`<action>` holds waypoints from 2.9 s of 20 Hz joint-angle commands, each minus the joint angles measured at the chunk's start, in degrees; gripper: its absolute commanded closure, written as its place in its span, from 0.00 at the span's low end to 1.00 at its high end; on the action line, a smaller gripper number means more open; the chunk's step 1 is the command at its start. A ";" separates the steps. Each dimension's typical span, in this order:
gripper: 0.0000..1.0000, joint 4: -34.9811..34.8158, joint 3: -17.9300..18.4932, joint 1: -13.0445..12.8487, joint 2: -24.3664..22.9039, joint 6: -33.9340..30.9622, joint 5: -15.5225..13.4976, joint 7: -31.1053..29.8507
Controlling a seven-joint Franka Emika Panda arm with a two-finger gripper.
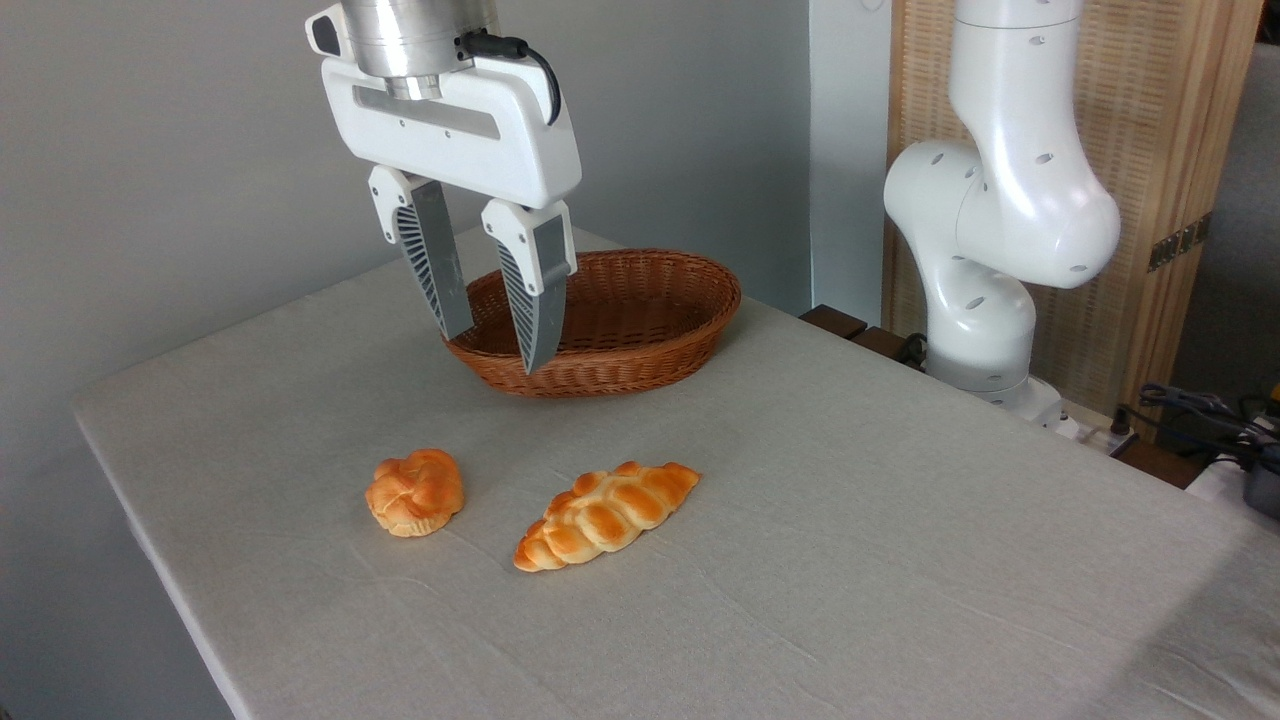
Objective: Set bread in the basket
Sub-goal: 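Move the open gripper down toward the small round bread roll, then close the gripper on the small round roll and lift it, then carry the held roll over the wicker basket and lower it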
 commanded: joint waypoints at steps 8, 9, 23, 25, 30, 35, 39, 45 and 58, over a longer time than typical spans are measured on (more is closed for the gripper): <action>0.00 -5.76 -0.82 -8.51 5.73 14.96 -0.07 1.02; 0.00 -6.72 -0.73 -9.83 6.61 16.63 -0.07 1.02; 0.72 -21.06 -0.82 -14.41 9.78 39.32 6.69 1.11; 0.84 -21.06 -0.82 -14.41 9.78 39.32 6.69 1.19; 0.84 -21.06 -0.82 -14.41 9.78 39.41 6.69 1.19; 0.84 -20.80 -0.73 -14.41 8.74 38.71 6.34 0.76; 0.62 -18.70 -0.38 -14.33 4.08 33.62 1.08 -3.80; 0.73 -18.86 -0.29 -18.10 -3.48 21.32 -0.25 -13.04; 0.00 -28.62 -0.55 -33.66 -8.23 16.12 -8.60 -11.56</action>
